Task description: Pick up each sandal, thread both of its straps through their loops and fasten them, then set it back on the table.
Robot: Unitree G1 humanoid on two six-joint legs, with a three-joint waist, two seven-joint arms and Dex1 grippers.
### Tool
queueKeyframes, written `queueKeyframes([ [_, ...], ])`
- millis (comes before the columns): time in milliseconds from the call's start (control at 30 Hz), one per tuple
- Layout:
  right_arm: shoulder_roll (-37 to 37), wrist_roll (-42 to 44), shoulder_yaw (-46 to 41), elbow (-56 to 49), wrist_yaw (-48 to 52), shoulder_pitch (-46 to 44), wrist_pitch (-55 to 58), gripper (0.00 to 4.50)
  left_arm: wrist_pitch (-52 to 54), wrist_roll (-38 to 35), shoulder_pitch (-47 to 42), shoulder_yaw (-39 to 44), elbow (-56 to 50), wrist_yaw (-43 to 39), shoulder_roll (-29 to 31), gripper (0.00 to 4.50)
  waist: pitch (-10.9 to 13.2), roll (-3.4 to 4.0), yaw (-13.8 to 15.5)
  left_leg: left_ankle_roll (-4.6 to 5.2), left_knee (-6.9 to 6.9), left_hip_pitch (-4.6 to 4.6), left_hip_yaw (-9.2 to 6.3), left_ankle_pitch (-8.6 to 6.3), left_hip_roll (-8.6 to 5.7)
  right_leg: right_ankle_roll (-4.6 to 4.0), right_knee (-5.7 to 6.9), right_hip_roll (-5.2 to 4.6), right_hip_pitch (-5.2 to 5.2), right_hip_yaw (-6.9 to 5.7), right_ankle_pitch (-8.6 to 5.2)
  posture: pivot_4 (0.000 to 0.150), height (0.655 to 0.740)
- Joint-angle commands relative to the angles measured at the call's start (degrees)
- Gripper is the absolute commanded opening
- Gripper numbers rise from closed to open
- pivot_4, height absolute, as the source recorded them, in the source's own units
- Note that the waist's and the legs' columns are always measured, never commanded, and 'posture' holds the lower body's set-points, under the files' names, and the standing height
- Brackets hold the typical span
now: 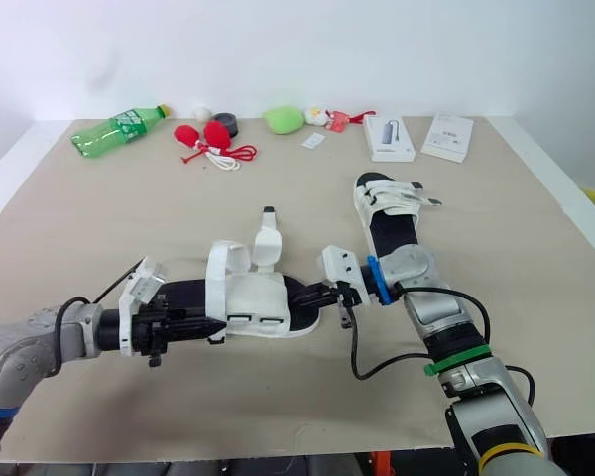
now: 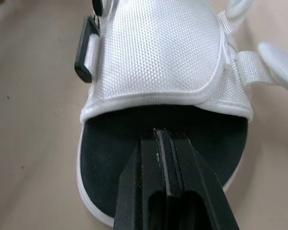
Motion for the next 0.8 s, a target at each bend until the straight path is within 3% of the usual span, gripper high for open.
queueKeyframes([
  [33, 0.5, 1.0, -0.6, -2.4, -0.2, -0.9, 0.9, 0.00, -1.5, 2.0, -2.9, -0.3, -0.2, -0.2, -1.9, 0.83, 0.0, 0.00, 0.0, 0.00, 0.00, 0.00, 0.00, 0.00, 0.00, 0.00, 0.00, 0.00, 0.01, 0.00, 0.00, 0.150, 0.7400],
  [200, 0.3, 0.0, -0.3, -1.4, 0.1, -0.8, -0.3, 0.00, -0.7, 3.0, -4.9, -0.5, 0.5, -1.4, -3.0, 0.83, 0.0, 0.00, 0.0, 0.00, 0.00, 0.00, 0.00, 0.00, -0.01, 0.05, 0.00, 0.01, 0.00, 0.01, 0.02, 0.150, 0.7400],
  [500, -0.3, 0.1, -0.3, -2.1, 0.3, 0.3, 0.0, 0.00, 0.6, 2.4, -1.2, 3.1, -2.4, -8.0, 4.7, 0.83, 0.0, -0.02, -0.1, -0.01, -0.05, -0.03, -0.02, -0.01, 0.00, 0.05, 0.00, 0.00, -0.04, 0.00, -0.03, 0.150, 0.7400],
  [800, -0.2, -0.1, -0.1, -1.8, 0.2, 0.4, -0.2, 0.00, 0.1, 3.2, -1.2, 1.5, -2.7, -6.6, 2.2, 0.83, 0.0, -0.02, -0.1, -0.01, -0.04, -0.03, -0.01, -0.01, 0.00, 0.01, 0.00, 0.01, -0.04, 0.00, -0.03, 0.150, 0.7400],
])
